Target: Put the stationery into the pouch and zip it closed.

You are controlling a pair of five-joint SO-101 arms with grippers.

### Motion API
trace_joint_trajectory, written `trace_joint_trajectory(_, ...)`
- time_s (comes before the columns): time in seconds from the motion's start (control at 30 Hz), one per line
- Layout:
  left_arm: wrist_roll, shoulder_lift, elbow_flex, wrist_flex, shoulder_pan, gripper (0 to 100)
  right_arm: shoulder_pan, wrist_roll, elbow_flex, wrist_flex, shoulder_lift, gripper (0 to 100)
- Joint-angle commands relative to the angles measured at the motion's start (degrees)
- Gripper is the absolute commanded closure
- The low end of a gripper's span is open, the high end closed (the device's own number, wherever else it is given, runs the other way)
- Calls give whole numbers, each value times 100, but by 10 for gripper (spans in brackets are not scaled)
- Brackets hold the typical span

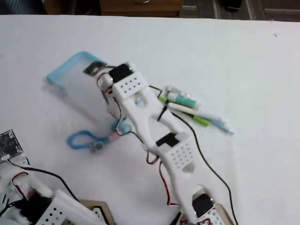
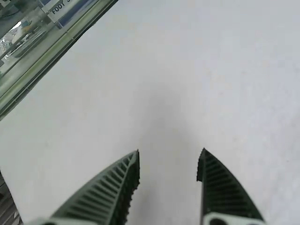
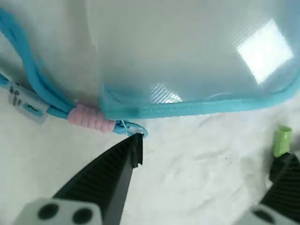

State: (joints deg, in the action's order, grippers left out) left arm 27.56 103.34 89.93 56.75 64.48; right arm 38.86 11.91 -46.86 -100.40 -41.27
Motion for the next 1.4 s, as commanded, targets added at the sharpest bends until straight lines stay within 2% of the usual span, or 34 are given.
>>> trace_joint_trajectory(0.0, -53, 40, -273, -35, 48, 782, 444, -1319, 97, -92, 822, 681)
trace_joint_trajectory(0.13, -70, 40, -273, -35, 40, 782, 1244, -2444, 633, -84, 1209, 789)
trace_joint_trajectory(0.2, -70, 40, -273, -35, 40, 782, 1666, -2462, 844, -57, 1147, 781)
trace_joint_trajectory(0.3, -70, 40, -273, -35, 31, 782, 2009, -2497, 1073, 92, 664, 717)
trace_joint_trajectory(0.4, -70, 40, -273, -35, 31, 782, 2053, -2505, 818, 119, -48, 635)
trace_joint_trajectory(0.47, -70, 40, -273, -18, 31, 782, 2035, -2629, 396, 48, -453, 620)
trace_joint_trajectory(0.63, -62, 40, -273, -26, 48, 782, 2026, -3508, -730, -101, -910, 666)
trace_joint_trajectory(0.87, -53, 40, -281, -26, 57, 782, 2026, -4519, -1398, -101, -611, 824)
trace_joint_trajectory(1.03, -70, 40, -281, -35, 66, 782, 2044, -5873, -1389, -101, -567, 784)
trace_joint_trajectory(1.17, -70, 40, -281, -35, 66, 782, 2053, -5899, -1389, -22, -725, 728)
trace_joint_trajectory(1.37, -53, 40, -281, -35, 66, 782, 1991, -4844, -1459, 391, -1578, 725)
